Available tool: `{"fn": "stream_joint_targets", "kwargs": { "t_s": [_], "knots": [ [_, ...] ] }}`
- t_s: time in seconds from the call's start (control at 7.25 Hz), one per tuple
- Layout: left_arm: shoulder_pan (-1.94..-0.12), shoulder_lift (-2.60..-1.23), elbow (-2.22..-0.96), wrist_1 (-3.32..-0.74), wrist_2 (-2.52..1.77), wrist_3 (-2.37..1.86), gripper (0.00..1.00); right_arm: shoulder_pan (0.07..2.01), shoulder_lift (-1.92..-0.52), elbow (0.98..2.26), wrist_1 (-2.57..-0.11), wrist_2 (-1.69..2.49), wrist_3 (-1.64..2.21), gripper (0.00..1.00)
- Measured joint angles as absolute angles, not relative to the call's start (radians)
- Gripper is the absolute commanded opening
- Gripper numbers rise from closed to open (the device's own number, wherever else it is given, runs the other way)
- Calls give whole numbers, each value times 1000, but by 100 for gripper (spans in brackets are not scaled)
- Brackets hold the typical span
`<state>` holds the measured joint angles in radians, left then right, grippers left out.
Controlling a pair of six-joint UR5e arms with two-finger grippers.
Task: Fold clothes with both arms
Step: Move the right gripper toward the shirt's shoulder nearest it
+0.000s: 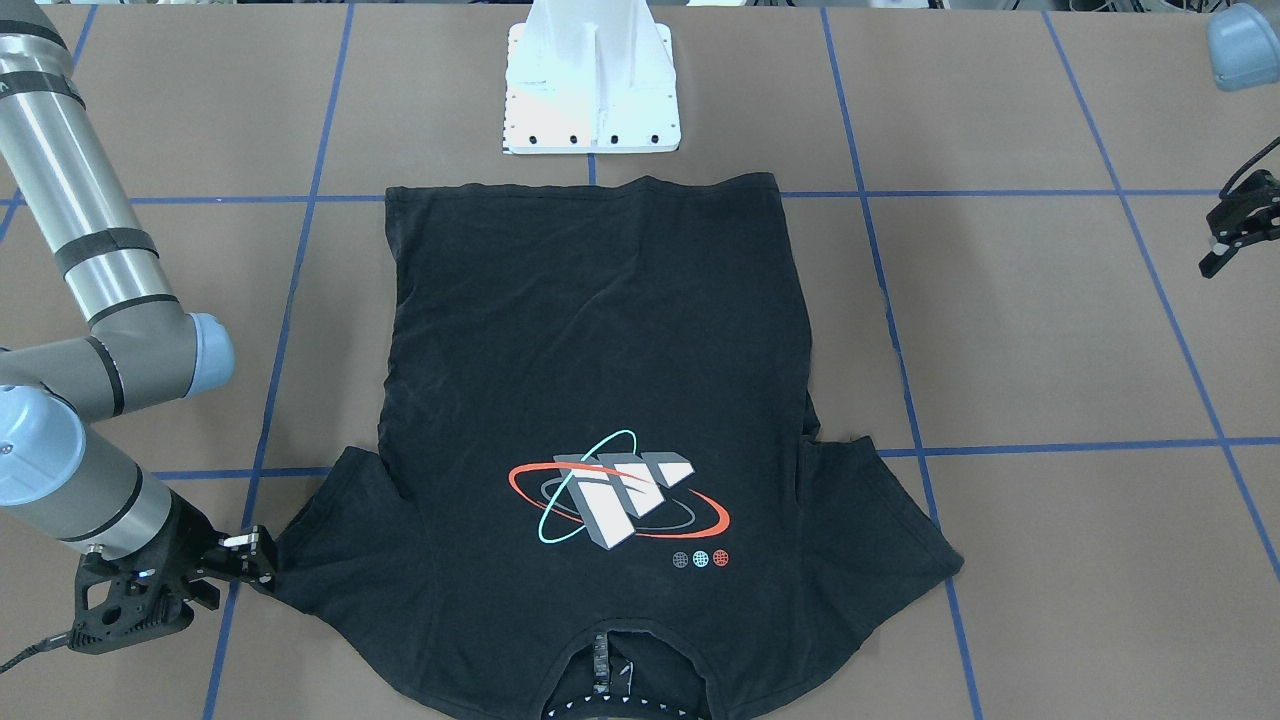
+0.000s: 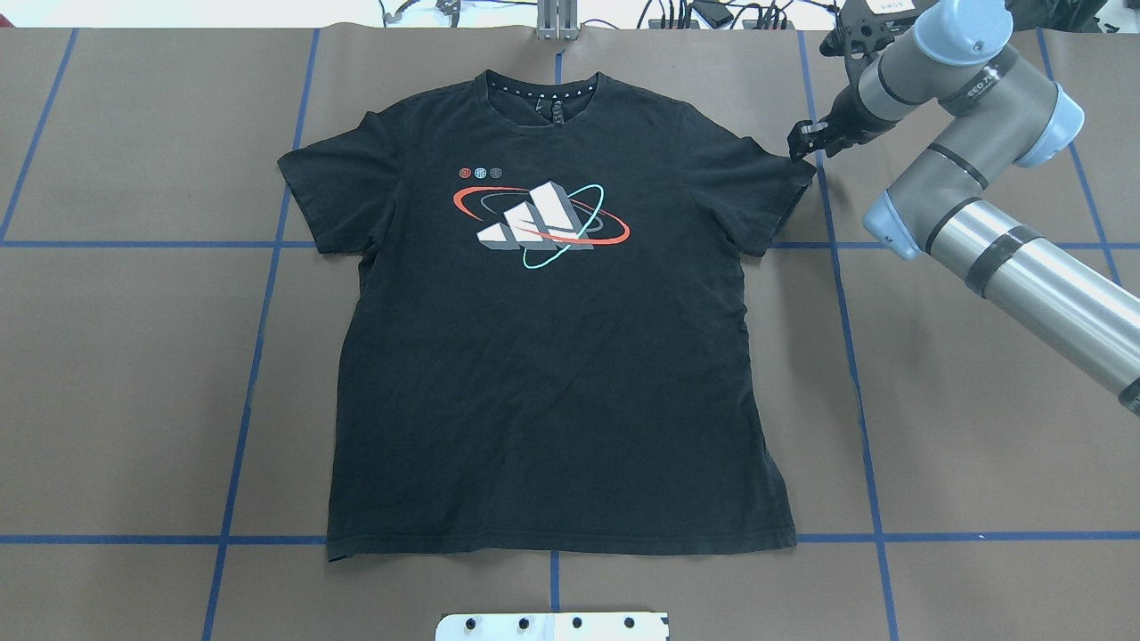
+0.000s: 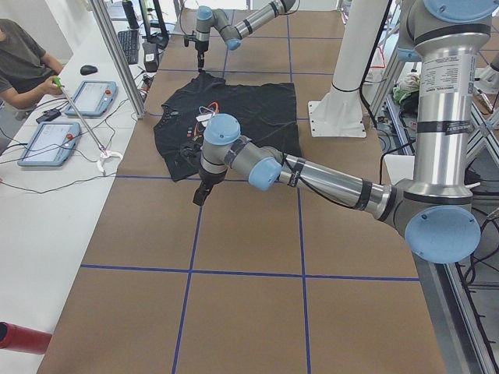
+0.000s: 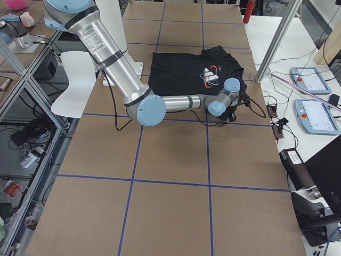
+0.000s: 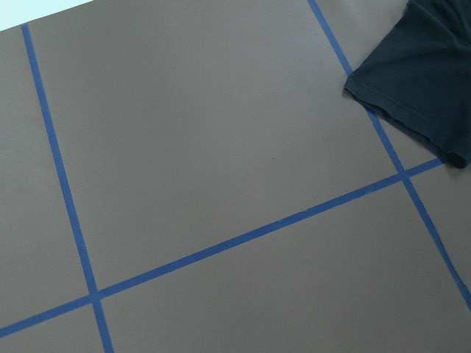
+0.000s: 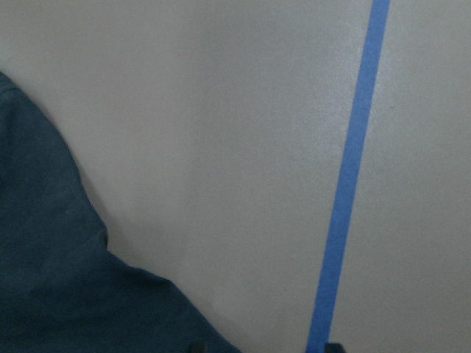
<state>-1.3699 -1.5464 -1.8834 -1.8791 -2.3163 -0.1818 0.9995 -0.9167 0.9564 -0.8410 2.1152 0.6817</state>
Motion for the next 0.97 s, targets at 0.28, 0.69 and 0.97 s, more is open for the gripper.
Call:
{"fn": "stream_joint_targets", "kwargs": {
  "t_s": [0.28,0.69,0.97],
  "knots": [
    [-1370,-1548,-1883,-1879,-2316,-182,100,999,-936,977,-839,2120,683,52],
    [-1370,-1548,-1883,-1880,-2316,-182,100,993,-957,1002,-839,2122,685,44],
    [-1370,-1549,-1883,-1880,-2317,-182,100,987,-958,1002,-839,2120,686,27]
  ]
}}
